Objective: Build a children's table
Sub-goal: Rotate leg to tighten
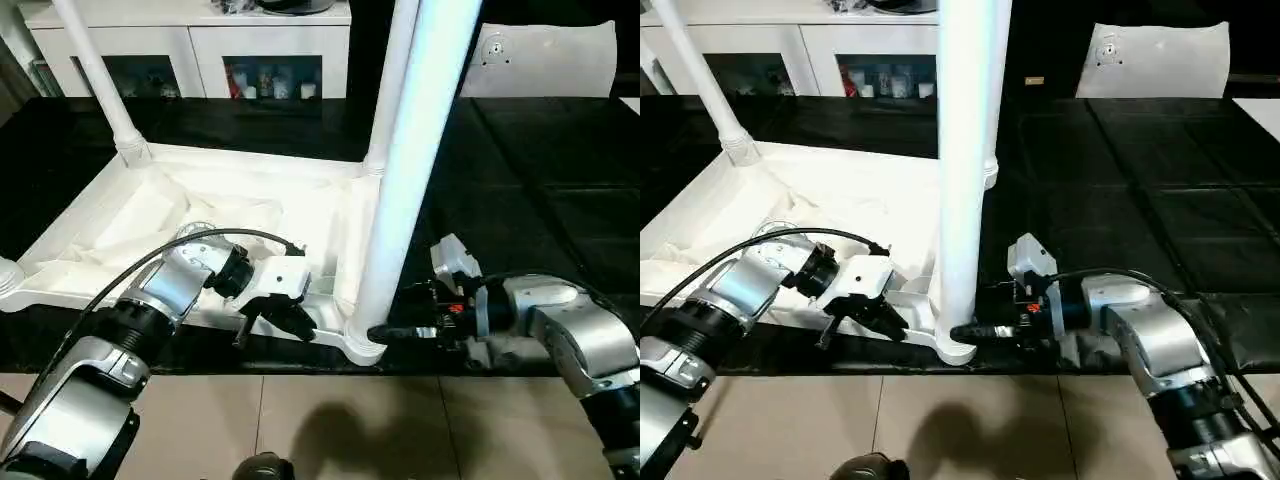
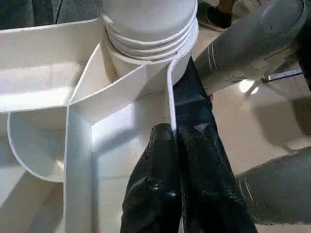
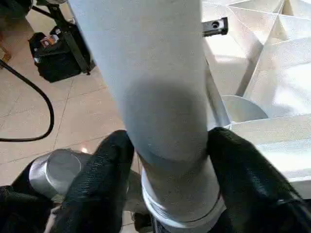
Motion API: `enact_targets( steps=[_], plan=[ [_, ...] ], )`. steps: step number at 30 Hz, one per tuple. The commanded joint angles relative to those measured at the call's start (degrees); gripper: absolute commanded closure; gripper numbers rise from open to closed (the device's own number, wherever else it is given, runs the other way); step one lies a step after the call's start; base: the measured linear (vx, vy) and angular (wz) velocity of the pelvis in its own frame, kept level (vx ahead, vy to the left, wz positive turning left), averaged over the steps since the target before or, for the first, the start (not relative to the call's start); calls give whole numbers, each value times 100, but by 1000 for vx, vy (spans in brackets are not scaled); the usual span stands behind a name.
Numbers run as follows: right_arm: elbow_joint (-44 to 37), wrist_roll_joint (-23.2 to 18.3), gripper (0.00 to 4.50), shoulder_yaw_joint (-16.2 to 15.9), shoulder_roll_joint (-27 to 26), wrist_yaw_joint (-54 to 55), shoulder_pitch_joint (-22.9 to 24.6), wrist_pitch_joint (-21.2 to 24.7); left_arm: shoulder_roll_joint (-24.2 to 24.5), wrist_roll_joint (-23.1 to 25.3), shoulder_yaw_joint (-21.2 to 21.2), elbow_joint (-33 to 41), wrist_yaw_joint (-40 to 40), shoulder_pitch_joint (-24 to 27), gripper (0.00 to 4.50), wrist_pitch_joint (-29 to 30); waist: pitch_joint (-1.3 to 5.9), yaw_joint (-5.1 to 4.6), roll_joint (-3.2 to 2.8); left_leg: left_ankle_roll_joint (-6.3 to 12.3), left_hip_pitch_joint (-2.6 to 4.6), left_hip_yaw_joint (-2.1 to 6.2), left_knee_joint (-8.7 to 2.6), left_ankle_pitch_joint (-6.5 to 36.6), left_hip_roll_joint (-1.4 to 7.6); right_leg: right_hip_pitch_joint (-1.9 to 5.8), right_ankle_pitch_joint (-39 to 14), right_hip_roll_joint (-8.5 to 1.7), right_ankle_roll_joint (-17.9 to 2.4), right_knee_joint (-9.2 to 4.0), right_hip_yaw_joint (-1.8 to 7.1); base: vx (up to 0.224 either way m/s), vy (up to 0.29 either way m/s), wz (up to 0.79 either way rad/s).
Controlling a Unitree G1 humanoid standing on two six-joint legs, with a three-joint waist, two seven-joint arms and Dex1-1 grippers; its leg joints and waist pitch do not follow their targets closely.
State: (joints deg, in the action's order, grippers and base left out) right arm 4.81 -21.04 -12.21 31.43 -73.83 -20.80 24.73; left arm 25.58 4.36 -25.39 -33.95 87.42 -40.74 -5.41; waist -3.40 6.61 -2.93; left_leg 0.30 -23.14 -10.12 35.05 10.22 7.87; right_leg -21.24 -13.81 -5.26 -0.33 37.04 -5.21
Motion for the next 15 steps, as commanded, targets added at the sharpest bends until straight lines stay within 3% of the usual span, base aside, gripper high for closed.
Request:
enact_targets(
  steps=[1,2,10,12,15],
  plan=[
    [-68,-45,226,-145,-31,-146,-74,47,45,108,-108,104,71,28,450,-8,444,-9,84,491,156,217,-386,743,625,209,131,-560,-1718,-391,363,0,0,0],
    [-102,-75,235,-140,-51,-132,-53,79,50,111,-102,94,68,16,450,0,427,-13,63,484,150,220,-392,772,622,202,122,-557,-1715,-399,367,0,0,0],
    [-529,-337,257,14,-391,397,348,347,55,32,24,67,-97,19,450,248,394,-26,62,385,161,227,-434,976,631,191,-45,-561,-1683,-425,381,0,0,0],
    [-632,-226,257,78,-652,968,537,401,-12,126,71,-91,-392,-39,450,361,378,-38,60,272,171,231,-457,1131,632,181,-279,-565,-1645,-454,389,0,0,0],
    [-668,54,257,92,-938,1630,654,423,-136,188,171,-277,-786,-137,450,610,314,-81,48,-56,204,253,-505,1681,610,153,-1078,-585,-1529,-540,404,0,0,0]
  ],
)
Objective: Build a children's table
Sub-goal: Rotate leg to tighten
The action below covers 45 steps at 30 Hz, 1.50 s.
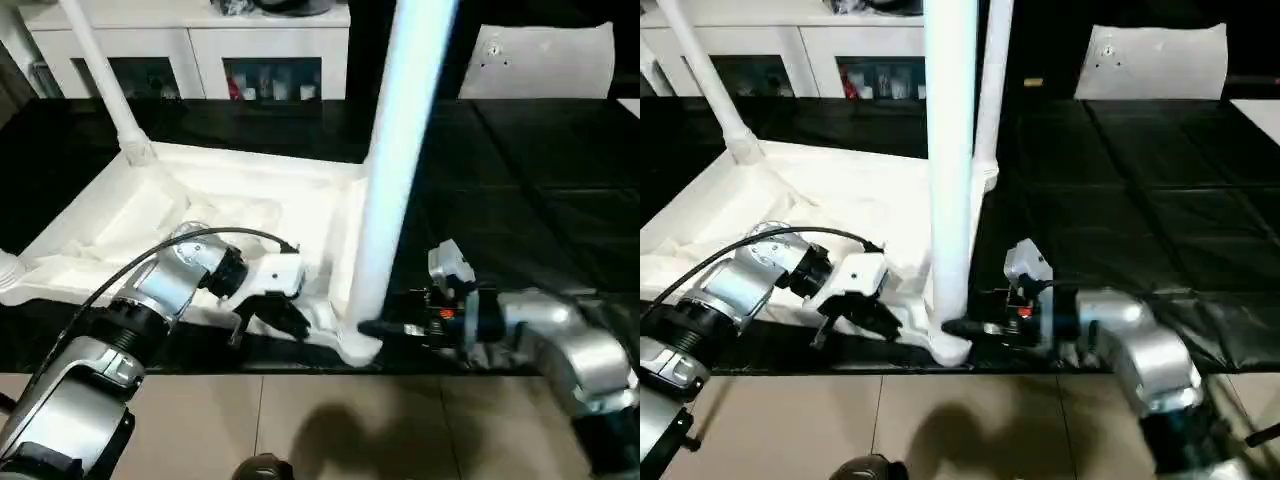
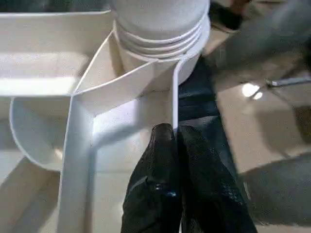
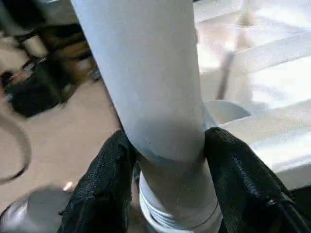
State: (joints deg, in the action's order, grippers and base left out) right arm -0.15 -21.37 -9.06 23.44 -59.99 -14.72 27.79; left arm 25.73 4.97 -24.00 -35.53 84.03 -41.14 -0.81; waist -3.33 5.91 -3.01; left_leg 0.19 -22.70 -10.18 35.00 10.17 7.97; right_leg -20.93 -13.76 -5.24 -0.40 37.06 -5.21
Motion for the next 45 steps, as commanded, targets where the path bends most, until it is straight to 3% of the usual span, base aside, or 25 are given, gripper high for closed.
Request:
enact_targets(
  steps=[1,2,4,6,7,8,11,12,13,18,21,25,27,30,32,37,41,45],
  plan=[
    [-119,255,257,-204,-303,614,58,120,-241,145,86,-232,-671,-157,450,218,265,-50,69,-188,158,274,-525,1902,593,120,-1558,-597,-1397,-589,415,0,0,0],
    [-24,439,257,-143,-548,1125,47,167,-377,162,161,-386,-983,-245,450,327,243,-75,66,-337,186,302,-538,2172,582,99,-2128,-617,-1230,-641,417,0,0,0],
    [98,536,259,62,-1061,1994,-97,442,-676,156,340,-632,-1674,-447,450,615,234,-114,62,-507,236,351,-545,2512,581,61,-2726,-645,-1025,-696,430,0,0,0],
    [136,579,260,115,-1225,2268,-153,521,-782,140,407,-704,-1895,-509,450,720,235,-163,63,-599,212,387,-576,2618,571,63,-2823,-635,-911,-705,411,0,0,0],
    [167,617,261,144,-1330,2457,-192,561,-839,132,440,-739,-2009,-539,450,777,226,-175,26,-636,215,397,-600,2725,580,52,-2766,-621,-836,-717,416,0,0,0],
    [326,750,261,224,-1646,3029,-354,661,-1029,141,564,-897,-2522,-652,450,943,241,-192,-14,-669,203,410,-626,2751,580,67,-2497,-609,-859,-693,410,0,0,0],
    [588,918,261,332,-1993,3716,-605,773,-1211,157,675,-1042,-2972,-754,450,1060,281,-302,-10,-714,199,390,-648,2608,561,61,-1650,-570,-1043,-642,400,0,0,0],
    [672,947,226,353,-2088,3859,-678,759,-1257,159,707,-1076,-3035,-778,450,1081,285,-309,-23,-697,196,382,-648,2545,562,69,-1491,-580,-1076,-640,404,0,0,0],
    [718,960,205,364,-2138,3926,-716,743,-1282,160,724,-1092,-3063,-790,450,1093,285,-340,-10,-618,159,361,-650,2408,548,96,-1247,-572,-1122,-631,397,0,0,0],
    [728,978,161,475,-2323,3979,-773,437,-1284,214,637,-1031,-2786,-767,450,932,357,-341,4,-167,155,271,-579,1552,549,152,-167,-570,-1350,-584,400,32,-7,0],
    [596,964,132,517,-2192,3865,-737,335,-1165,248,549,-1026,-2606,-725,450,785,394,-321,-1,263,133,243,-519,853,540,212,655,-578,-1510,-525,369,0,0,0],
    [319,829,98,577,-1693,3272,-539,127,-928,200,445,-855,-2011,-543,450,453,409,-298,7,402,141,242,-503,760,578,221,686,-570,-1547,-505,352,0,0,0],
    [201,759,90,576,-1396,2877,-434,50,-828,160,407,-782,-1739,-463,450,302,435,-280,4,508,137,233,-468,531,582,210,991,-559,-1579,-459,348,0,0,0],
    [3,659,56,502,-678,1932,-235,-98,-620,168,266,-686,-1286,-357,450,52,418,-228,58,715,104,214,-443,477,581,217,1102,-564,-1623,-439,335,0,0,0],
    [-42,533,40,508,-170,1217,-160,-193,-474,158,155,-633,-899,-299,450,-156,396,-179,63,698,101,197,-444,706,589,212,702,-572,-1583,-479,340,0,0,0],
    [-41,277,2,535,278,462,-212,-183,-364,56,84,-518,-411,-253,450,-282,367,-121,65,469,134,188,-472,1069,618,176,-174,-571,-1555,-549,355,0,0,0],
    [-33,80,2,357,680,-244,-336,-90,-246,41,-65,-347,39,-209,450,-326,370,-36,64,414,139,174,-472,1040,636,156,-207,-564,-1564,-529,358,0,0,0],
    [128,57,2,123,864,-840,-506,-132,-191,19,-165,-227,325,-187,450,-360,377,-8,55,383,129,176,-465,1069,628,151,-179,-569,-1578,-513,353,0,0,0]
  ],
)
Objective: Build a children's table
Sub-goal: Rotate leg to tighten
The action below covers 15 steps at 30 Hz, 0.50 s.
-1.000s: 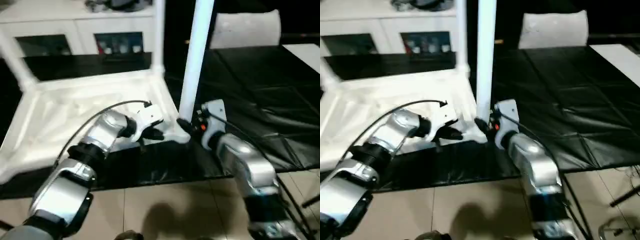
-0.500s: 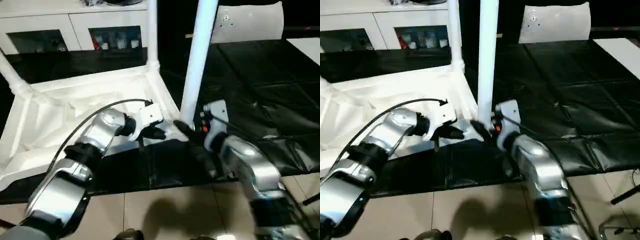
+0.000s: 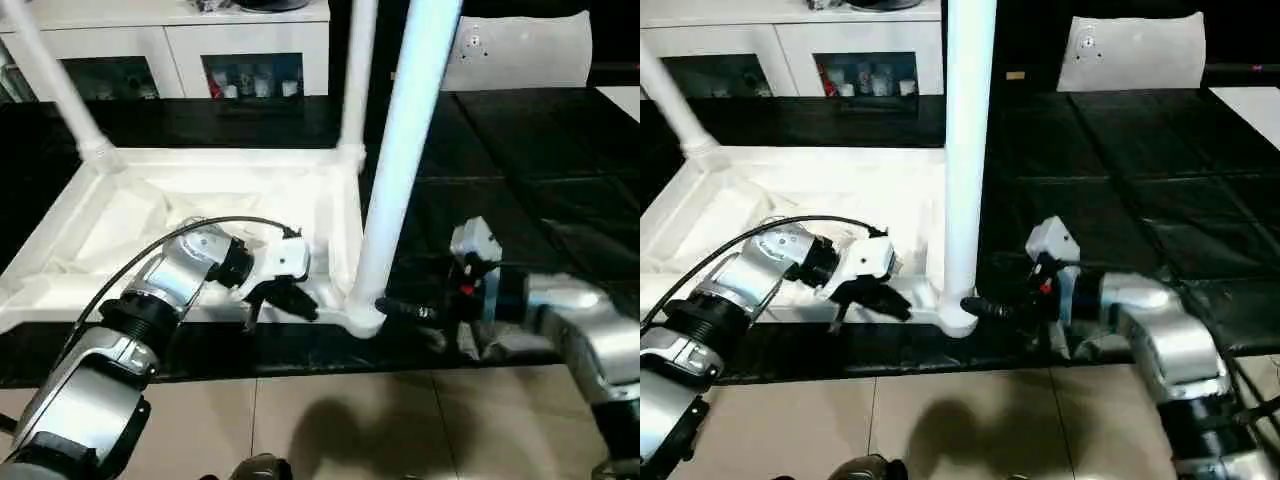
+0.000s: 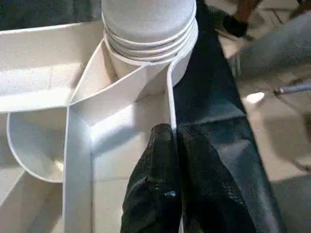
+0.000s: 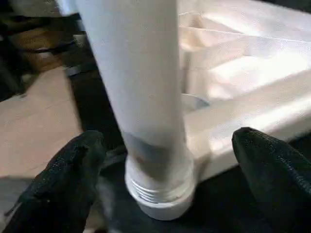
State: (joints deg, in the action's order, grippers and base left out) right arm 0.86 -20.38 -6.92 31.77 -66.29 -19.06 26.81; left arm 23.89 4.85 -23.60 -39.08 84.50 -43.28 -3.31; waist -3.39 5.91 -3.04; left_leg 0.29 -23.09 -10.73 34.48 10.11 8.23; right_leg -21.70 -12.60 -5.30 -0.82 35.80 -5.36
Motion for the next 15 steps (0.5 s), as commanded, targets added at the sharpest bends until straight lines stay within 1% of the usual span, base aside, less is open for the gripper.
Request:
enact_targets(
  steps=[1,3,4,5,6,7,8,9,10,11,12,15],
  plan=[
    [68,-55,2,-145,29,-333,-115,-48,-1,34,-236,171,340,33,450,-97,383,-3,77,385,166,222,-409,1053,599,223,-275,-563,-1551,-392,373,0,0,0],
    [149,-46,37,-215,-9,-413,-169,-76,0,55,-265,237,403,50,450,-79,397,21,106,396,165,219,-398,983,601,227,-287,-571,-1558,-382,370,0,0,0],
    [180,-32,37,-240,-22,-433,-185,-96,0,66,-271,256,408,56,450,-84,396,38,85,396,169,217,-395,930,606,211,-304,-569,-1552,-379,370,0,0,0],
    [229,-35,41,-274,-28,-458,-209,-109,7,74,-285,294,419,68,450,-85,403,58,81,381,188,212,-393,923,614,199,-290,-562,-1546,-380,372,0,0,0],
    [261,-59,41,-295,-23,-480,-226,-101,15,68,-298,337,435,82,450,-66,400,54,115,387,180,207,-396,912,614,201,-274,-560,-1546,-378,373,0,0,0],
    [277,-74,67,-307,-18,-494,-236,-96,20,63,-306,363,443,90,450,-53,403,70,110,398,177,206,-392,876,611,205,-278,-564,-1536,-370,368,0,0,0],
    [293,-88,78,-322,-22,-529,-249,-91,24,57,-309,393,462,101,450,-43,402,69,114,395,179,203,-395,874,613,199,-293,-560,-1519,-372,369,0,0,0],
    [293,-102,84,-341,-24,-562,-262,-59,24,52,-311,422,471,112,450,-29,400,62,131,398,173,201,-396,878,610,204,-304,-558,-1516,-371,371,0,0,0],
    [288,-102,84,-376,-12,-616,-276,-38,28,48,-313,448,480,119,450,-17,396,68,121,402,166,204,-396,878,608,207,-345,-568,-1495,-374,372,0,0,0],
    [295,-101,88,-404,4,-674,-289,-32,35,40,-319,478,489,129,450,-3,397,62,126,410,166,201,-396,876,603,206,-367,-558,-1483,-375,370,0,0,0],
    [317,-91,118,-421,13,-726,-304,-38,46,37,-327,510,499,138,450,10,399,60,136,423,168,198,-393,844,604,203,-360,-557,-1478,-375,372,0,0,0],
    [358,-110,128,-440,30,-823,-324,-4,72,38,-338,541,521,144,450,25,394,64,133,438,164,197,-389,827,602,200,-420,-562,-1476,-381,372,0,0,0]
  ],
)
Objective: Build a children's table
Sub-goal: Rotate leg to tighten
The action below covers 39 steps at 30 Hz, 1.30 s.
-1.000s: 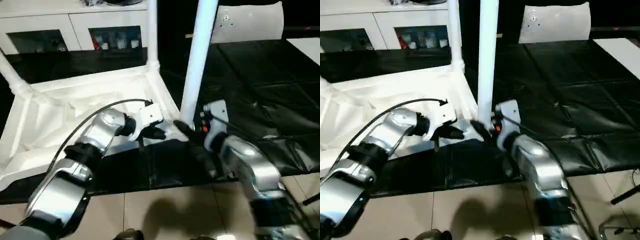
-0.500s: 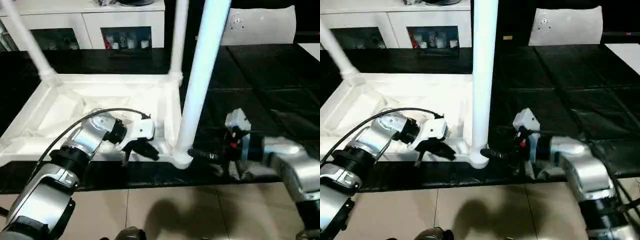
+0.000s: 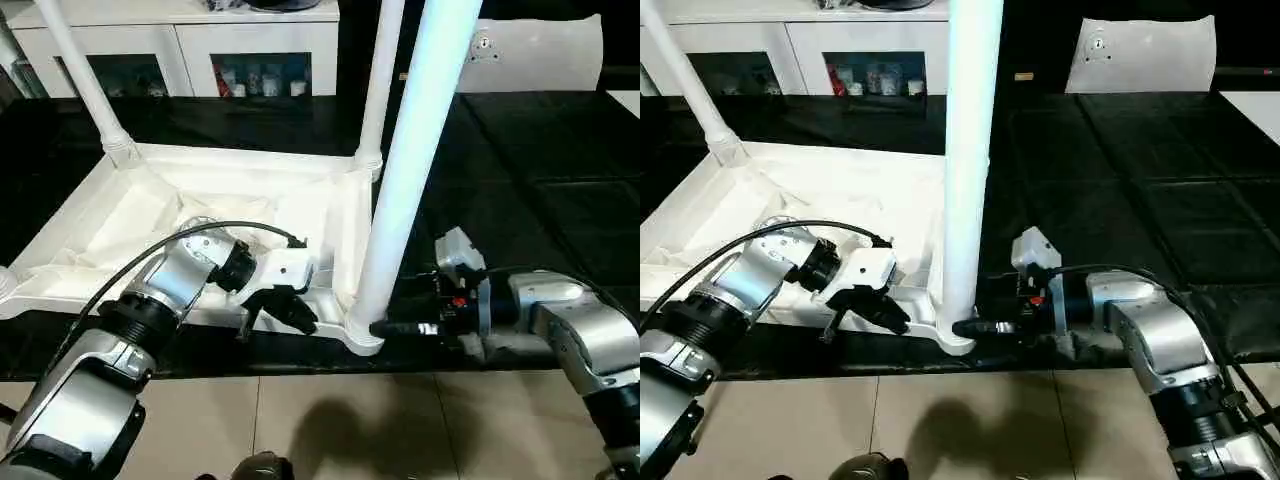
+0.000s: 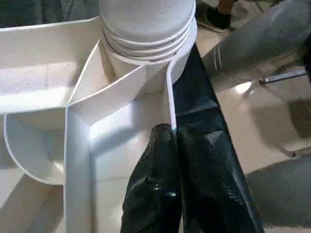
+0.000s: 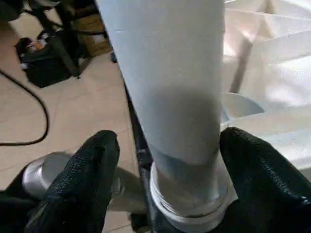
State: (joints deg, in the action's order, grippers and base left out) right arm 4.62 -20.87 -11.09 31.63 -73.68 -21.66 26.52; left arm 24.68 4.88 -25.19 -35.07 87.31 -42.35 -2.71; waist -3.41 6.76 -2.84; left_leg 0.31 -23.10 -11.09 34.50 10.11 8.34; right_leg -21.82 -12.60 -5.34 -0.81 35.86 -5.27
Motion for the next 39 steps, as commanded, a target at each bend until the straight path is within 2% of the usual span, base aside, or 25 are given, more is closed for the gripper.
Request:
enact_targets(
  steps=[1,2,7,11,16,18,20,22,23,24,25,26,27,28,29,30,31,32,33,34,35,36,37,39],
  plan=[
    [-7,-78,137,-24,45,-99,-69,36,2,35,-187,142,240,54,450,-37,397,-17,109,428,175,228,-389,825,591,203,-451,-552,-1469,-395,364,0,0,0],
    [8,-111,150,-18,45,-117,-77,66,12,37,-197,149,239,59,450,-34,393,-15,97,418,177,227,-388,843,591,198,-463,-551,-1467,-395,367,0,0,0],
    [37,-153,188,-11,19,-144,-85,110,27,37,-206,187,250,81,450,-3,391,-20,125,414,176,226,-394,840,590,201,-473,-549,-1460,-392,366,0,0,0],
    [24,-228,230,-11,-80,-116,-102,208,54,32,-196,198,248,109,450,34,384,-25,103,416,171,229,-395,823,588,197,-461,-545,-1456,-390,365,0,0,0],
    [-61,-305,250,-10,-251,58,-33,296,34,34,-153,144,132,136,450,107,370,-49,119,358,169,230,-411,919,586,196,-581,-545,-1437,-406,368,0,0,0],
    [-157,-310,251,26,-371,310,46,333,-51,35,-72,67,-99,128,450,231,356,-60,96,306,172,232,-418,1003,588,187,-724,-551,-1425,-424,375,0,0,0],
    [-315,-118,251,59,-655,994,181,363,-225,83,67,-107,-608,76,450,460,342,-68,118,208,180,231,-432,1157,584,184,-984,-562,-1368,-459,387,0,0,0],
    [-334,-42,252,69,-754,1213,207,385,-272,98,101,-151,-741,58,450,529,318,-84,112,126,198,230,-450,1259,580,155,-1199,-547,-1310,-491,391,0,0,0],
    [-256,167,252,148,-1068,1878,241,436,-424,104,191,-239,-1064,4,450,751,289,-124,118,-23,195,242,-471,1494,566,147,-1665,-556,-1196,-531,398,0,0,0],
    [-226,213,252,176,-1156,2055,245,455,-467,105,215,-262,-1152,-13,450,810,282,-128,108,-99,216,255,-478,1596,564,127,-1869,-565,-1152,-551,399,0,0,0],
    [-109,273,255,299,-1467,2565,240,535,-640,106,309,-349,-1495,-88,450,1010,265,-161,113,-205,243,275,-488,1845,556,113,-2295,-580,-1042,-600,400,0,0,0],
    [-13,366,255,369,-1692,2956,199,537,-799,73,408,-431,-1765,-162,450,1184,260,-182,94,-321,263,305,-501,1999,571,89,-2478,-586,-989,-609,409,0,0,0],
    [4,384,256,380,-1731,3025,191,536,-827,67,426,-445,-1811,-175,450,1215,252,-202,99,-368,268,308,-512,2093,566,75,-2553,-578,-963,-619,407,0,0,0],
    [82,412,256,468,-1980,3415,110,637,-1021,24,575,-546,-2197,-274,450,1406,250,-218,102,-404,270,322,-517,2183,563,78,-2622,-582,-934,-625,401,0,0,0],
    [185,491,257,547,-2184,3804,12,708,-1170,-23,692,-634,-2477,-364,450,1566,251,-269,53,-491,238,355,-545,2303,559,100,-2632,-582,-875,-610,389,0,0,0],
    [243,552,257,598,-2315,4072,-48,754,-1263,-53,763,-687,-2650,-420,450,1672,265,-296,68,-557,249,369,-565,2368,562,94,-2527,-575,-851,-616,390,0,0,0],
    [349,578,257,675,-2488,4366,-145,817,-1379,-62,871,-793,-2996,-506,450,1765,272,-307,17,-583,242,384,-574,2378,560,106,-2378,-569,-859,-595,383,0,0,0],
    [537,718,257,783,-2775,4943,-328,904,-1520,12,965,-942,-3394,-619,450,1844,271,-380,54,-579,210,368,-591,2337,546,111,-2063,-549,-923,-583,383,0,0,0],
    [576,758,257,794,-2832,5044,-366,909,-1547,38,985,-972,-3488,-642,450,1851,281,-383,15,-599,230,371,-591,2355,547,102,-1955,-548,-956,-578,383,0,0,0],
    [619,808,257,802,-2899,5157,-410,910,-1581,71,1013,-1011,-3608,-671,450,1861,282,-407,11,-593,234,358,-591,2357,534,94,-1854,-536,-979,-585,384,0,0,0],
    [656,865,257,799,-2957,5246,-448,891,-1606,109,1033,-1041,-3705,-695,450,1859,300,-453,33,-491,179,355,-592,2136,524,164,-1474,-544,-1025,-571,376,0,0,0],
    [715,909,201,790,-3021,5292,-491,767,-1617,156,1014,-1068,-3724,-724,450,1812,303,-459,34,-437,180,344,-590,2057,530,161,-1336,-537,-1040,-569,378,0,0,0],
    [740,942,187,789,-3051,5325,-508,688,-1631,166,1021,-1071,-3741,-735,450,1803,315,-476,27,-331,193,315,-570,1930,520,157,-1105,-529,-1086,-571,383,0,0,0],
    [745,935,187,890,-3121,5411,-506,542,-1619,183,993,-1035,-3649,-736,450,1738,337,-474,47,-114,185,275,-526,1606,504,173,-738,-539,-1195,-561,395,0,0,0]
  ],
)
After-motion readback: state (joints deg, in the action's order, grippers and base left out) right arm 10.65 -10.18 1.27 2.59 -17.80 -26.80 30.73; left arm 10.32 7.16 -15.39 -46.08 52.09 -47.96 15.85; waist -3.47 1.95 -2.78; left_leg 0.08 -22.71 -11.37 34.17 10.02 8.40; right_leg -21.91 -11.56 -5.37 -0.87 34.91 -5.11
